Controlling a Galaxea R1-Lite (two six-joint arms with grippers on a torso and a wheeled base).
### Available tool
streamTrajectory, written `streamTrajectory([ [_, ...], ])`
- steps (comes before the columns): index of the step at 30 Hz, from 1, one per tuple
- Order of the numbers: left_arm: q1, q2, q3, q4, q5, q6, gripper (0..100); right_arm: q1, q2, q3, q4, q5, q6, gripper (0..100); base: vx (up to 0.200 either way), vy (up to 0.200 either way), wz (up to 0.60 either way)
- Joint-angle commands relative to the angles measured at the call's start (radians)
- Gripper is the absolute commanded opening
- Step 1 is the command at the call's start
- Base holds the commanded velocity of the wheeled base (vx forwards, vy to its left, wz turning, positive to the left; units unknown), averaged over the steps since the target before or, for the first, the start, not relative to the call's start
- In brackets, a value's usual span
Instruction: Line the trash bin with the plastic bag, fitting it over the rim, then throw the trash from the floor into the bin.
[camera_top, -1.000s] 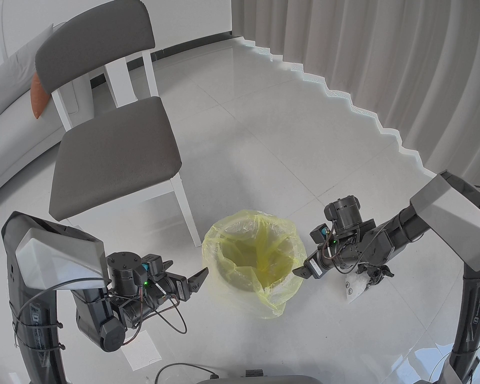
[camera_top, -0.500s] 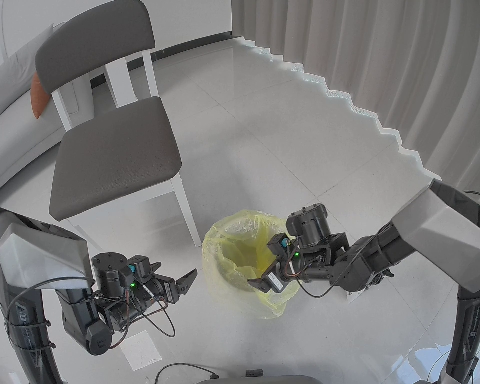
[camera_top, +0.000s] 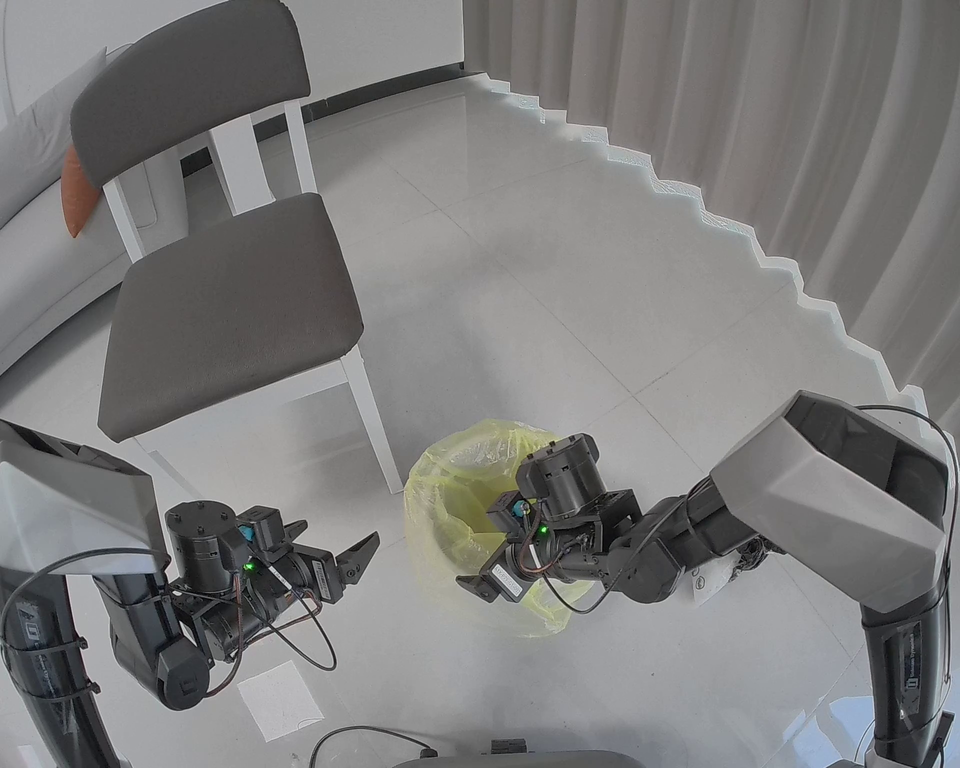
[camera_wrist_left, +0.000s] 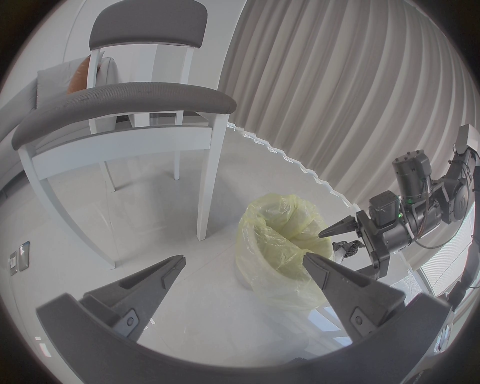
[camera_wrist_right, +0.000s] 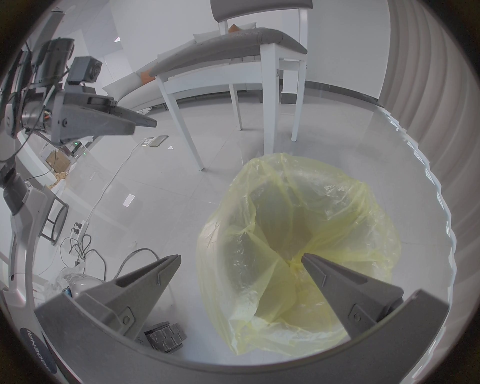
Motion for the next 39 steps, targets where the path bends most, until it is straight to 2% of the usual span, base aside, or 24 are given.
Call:
streamTrajectory([
  [1,0.002,-0.008,0.007,-0.018,0.000,-0.001,100,0.003,0.050,-0.029,0.008,0.000,0.000,100,0.000,0.000,0.00],
  [5,0.008,-0.018,0.018,-0.018,0.000,-0.001,100,0.002,0.074,-0.049,0.010,0.000,0.000,100,0.000,0.000,0.00],
  [6,0.008,-0.018,0.019,-0.018,0.000,-0.001,100,0.002,0.081,-0.054,0.008,0.000,-0.002,0,0.000,0.000,0.00],
  [14,0.016,-0.029,0.036,-0.018,0.000,-0.001,100,0.008,0.079,-0.063,0.008,-0.001,-0.002,0,0.000,0.000,0.00],
  [26,0.014,-0.021,0.044,-0.018,0.001,-0.004,100,0.080,0.088,-0.059,0.008,-0.003,0.000,0,0.000,0.000,0.00],
  [39,0.011,-0.006,0.036,-0.018,0.001,-0.004,100,0.103,0.189,-0.128,0.008,-0.003,0.000,0,0.000,0.000,0.00],
])
